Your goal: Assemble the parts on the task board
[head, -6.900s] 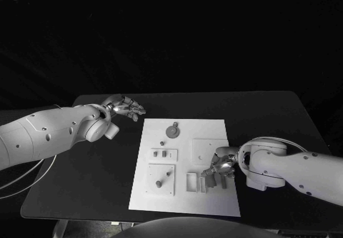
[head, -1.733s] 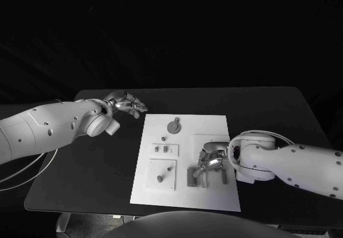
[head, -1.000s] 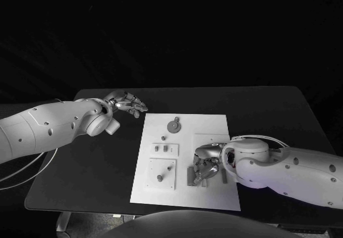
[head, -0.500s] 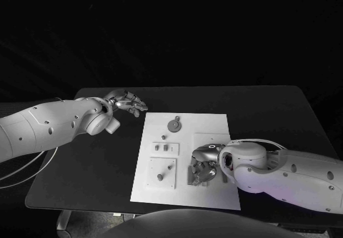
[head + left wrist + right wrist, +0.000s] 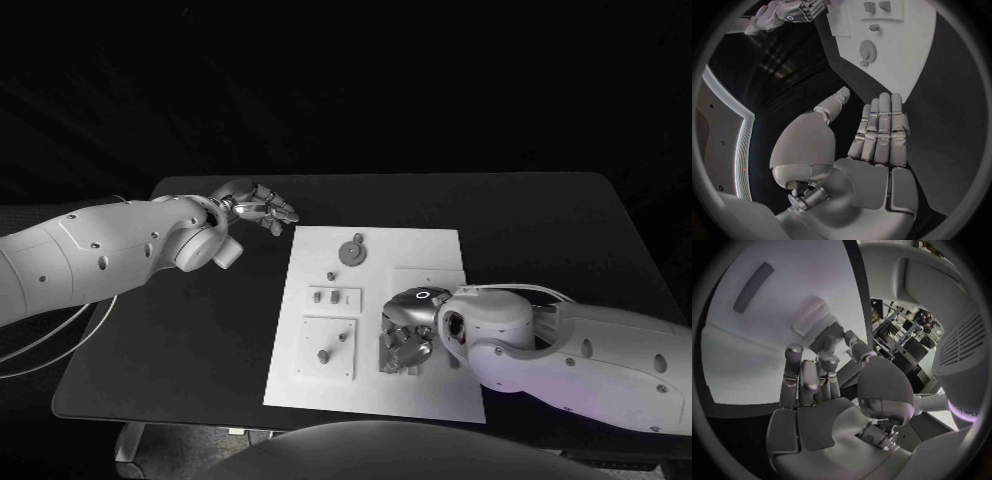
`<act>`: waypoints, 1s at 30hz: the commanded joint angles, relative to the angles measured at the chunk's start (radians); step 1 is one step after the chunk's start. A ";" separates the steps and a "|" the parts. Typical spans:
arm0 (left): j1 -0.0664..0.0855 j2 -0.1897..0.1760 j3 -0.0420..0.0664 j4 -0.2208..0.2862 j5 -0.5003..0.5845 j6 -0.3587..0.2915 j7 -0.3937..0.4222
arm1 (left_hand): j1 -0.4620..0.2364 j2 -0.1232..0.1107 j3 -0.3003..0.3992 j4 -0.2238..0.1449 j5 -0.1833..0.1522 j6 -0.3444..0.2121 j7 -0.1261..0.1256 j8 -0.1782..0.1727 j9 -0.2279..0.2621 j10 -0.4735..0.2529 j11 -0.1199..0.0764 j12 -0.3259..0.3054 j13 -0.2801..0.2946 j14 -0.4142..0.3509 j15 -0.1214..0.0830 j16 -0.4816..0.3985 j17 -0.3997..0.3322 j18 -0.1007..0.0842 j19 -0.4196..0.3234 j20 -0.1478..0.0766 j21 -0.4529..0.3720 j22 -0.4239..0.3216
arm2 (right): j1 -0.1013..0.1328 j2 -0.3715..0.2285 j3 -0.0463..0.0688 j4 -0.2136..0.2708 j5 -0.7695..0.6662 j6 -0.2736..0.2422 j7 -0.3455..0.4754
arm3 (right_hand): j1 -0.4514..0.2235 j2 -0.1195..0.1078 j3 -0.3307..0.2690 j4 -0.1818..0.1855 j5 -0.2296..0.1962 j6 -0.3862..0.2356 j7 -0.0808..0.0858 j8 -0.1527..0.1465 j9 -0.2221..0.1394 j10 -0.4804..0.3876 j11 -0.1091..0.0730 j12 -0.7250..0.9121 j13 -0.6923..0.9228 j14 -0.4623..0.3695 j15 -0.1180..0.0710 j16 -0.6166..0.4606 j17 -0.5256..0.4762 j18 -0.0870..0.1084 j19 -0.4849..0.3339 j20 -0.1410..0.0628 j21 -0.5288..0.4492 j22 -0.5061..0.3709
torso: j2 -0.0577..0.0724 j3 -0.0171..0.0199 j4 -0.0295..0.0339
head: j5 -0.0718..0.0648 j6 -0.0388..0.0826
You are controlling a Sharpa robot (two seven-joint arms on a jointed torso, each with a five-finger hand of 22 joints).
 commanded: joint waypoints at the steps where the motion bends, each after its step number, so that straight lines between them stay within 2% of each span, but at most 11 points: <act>1: 0.001 0.001 0.000 0.002 -0.005 0.015 0.002 | -0.003 -0.006 -0.001 0.006 0.000 0.005 0.000 0.007 0.001 0.009 0.000 0.006 0.001 0.005 0.000 -0.004 0.002 0.014 0.008 0.000 -0.006 0.002 | -0.010 0.005 -0.004 -0.008 -0.079 -0.006 -0.007 | 0.009 0.017 -0.003 -0.007 -0.002 0.009 -0.002 0.006 0.000 0.009 -0.001 0.008 0.007 0.008 0.001 0.005 0.004 0.015 0.008 0.001 0.004 0.011 | 0.000 -0.0001 -0.0001 | 0.001 -0.001; 8: 0.001 0.000 0.000 0.002 -0.005 0.015 0.002 | -0.003 -0.005 -0.001 0.006 0.000 0.006 -0.001 0.007 0.001 0.010 -0.001 0.007 0.001 0.005 0.000 -0.005 0.003 0.014 0.008 0.000 -0.007 0.002 | -0.013 0.010 -0.004 -0.014 -0.098 0.008 -0.005 | 0.014 0.025 -0.004 -0.015 -0.002 0.012 -0.004 0.009 0.001 0.015 -0.003 0.014 0.016 0.012 0.001 0.005 0.008 0.015 0.010 0.000 0.005 0.011 | 0.000 0.0001 0.0001 | 0.001 -0.001; 14: 0.001 -0.001 0.000 0.003 -0.005 0.014 0.002 | -0.003 -0.005 -0.001 0.006 0.000 0.007 -0.001 0.007 0.001 0.011 -0.001 0.007 0.002 0.005 0.000 -0.006 0.004 0.014 0.008 0.000 -0.007 0.002 | -0.013 0.004 -0.004 -0.015 -0.102 -0.003 -0.005 | 0.014 0.025 -0.005 -0.017 -0.002 0.012 -0.004 0.010 0.001 0.015 -0.003 0.013 0.016 0.013 0.001 0.006 0.010 0.015 0.010 0.000 0.005 0.012 | 0.000 0.0001 -0.0006 | 0.000 0.002; 17: 0.001 -0.001 0.000 0.002 -0.005 0.014 0.002 | -0.003 -0.005 -0.001 0.005 0.000 0.007 -0.001 0.008 0.001 0.011 -0.001 0.007 0.002 0.005 0.000 -0.006 0.004 0.014 0.008 0.000 -0.007 0.003 | -0.013 -0.002 -0.004 -0.012 -0.095 -0.023 0.005 | 0.014 0.025 -0.005 -0.017 -0.002 0.012 -0.004 0.010 0.001 0.014 -0.003 0.012 0.014 0.012 0.001 0.005 0.008 0.015 0.010 0.000 0.005 0.012 | 0.000 0.0003 -0.0005 | 0.000 0.002; 20: 0.001 -0.002 0.000 0.002 -0.005 0.013 0.002 | -0.003 -0.005 -0.001 0.005 0.000 0.007 -0.001 0.008 0.001 0.011 -0.001 0.007 0.002 0.005 0.000 -0.006 0.005 0.014 0.008 0.000 -0.007 0.003 | -0.013 -0.014 -0.004 -0.008 -0.067 -0.065 0.023 | 0.011 0.020 -0.008 -0.017 -0.002 0.011 -0.004 0.009 0.000 0.014 -0.002 0.008 0.012 0.013 0.002 0.005 0.008 0.015 0.010 0.000 0.004 0.012 | 0.000 0.0008 -0.0002 | 0.000 0.003; 23: 0.001 -0.002 -0.001 0.001 -0.005 0.014 0.001 | -0.003 -0.006 -0.002 0.005 0.000 0.007 -0.001 0.008 0.001 0.011 -0.001 0.007 0.002 0.005 0.000 -0.007 0.005 0.014 0.008 0.000 -0.007 0.003 | -0.013 -0.030 -0.004 -0.003 -0.014 -0.114 0.049 | 0.001 0.004 -0.008 -0.008 -0.001 0.008 -0.002 0.008 -0.001 0.009 -0.001 -0.005 0.003 0.012 0.003 0.003 0.003 0.015 0.010 0.001 0.002 0.011 | 0.000 0.0011 -0.0004 | -0.001 0.005; 26: 0.001 -0.002 -0.001 0.001 -0.005 0.012 0.001 | -0.003 -0.006 -0.002 0.005 0.000 0.007 -0.001 0.008 0.001 0.011 -0.001 0.007 0.002 0.005 0.000 -0.007 0.005 0.014 0.008 0.000 -0.007 0.003 | -0.001 -0.050 -0.004 -0.001 0.140 -0.155 0.087 | -0.015 -0.020 0.006 0.026 -0.001 -0.008 0.004 0.000 -0.005 0.002 0.005 -0.018 0.000 0.008 0.003 -0.002 -0.004 0.015 0.011 0.000 -0.004 0.008 | -0.001 0.0007 -0.0006 | -0.002 0.007; 29: 0.001 -0.002 -0.001 0.001 -0.005 0.012 0.001 | -0.003 -0.006 -0.002 0.005 0.000 0.007 -0.001 0.008 0.001 0.011 -0.001 0.007 0.002 0.005 0.000 -0.007 0.005 0.014 0.008 0.000 -0.007 0.003 | 0.012 -0.072 -0.003 0.003 0.258 -0.185 0.112 | -0.019 -0.030 0.014 0.043 -0.002 -0.067 0.027 -0.031 -0.017 -0.007 0.026 -0.026 -0.001 -0.012 0.000 -0.010 -0.031 0.015 0.003 0.002 -0.010 0.007 | -0.001 0.0003 -0.0016 | -0.004 0.010; 30: 0.001 -0.002 -0.001 0.001 -0.005 0.012 0.001 | -0.003 -0.006 -0.002 0.006 0.000 0.006 -0.001 0.008 0.001 0.011 -0.001 0.007 0.002 0.005 0.000 -0.007 0.006 0.014 0.008 0.000 -0.007 0.003 | 0.018 -0.081 -0.001 0.006 0.283 -0.189 0.115 | -0.024 -0.033 0.015 0.049 -0.002 -0.101 0.040 -0.050 -0.024 -0.008 0.038 -0.026 0.000 -0.016 0.000 -0.011 -0.035 0.015 0.001 0.002 -0.011 0.007 | 0.000 0.0004 -0.0016 | -0.005 0.011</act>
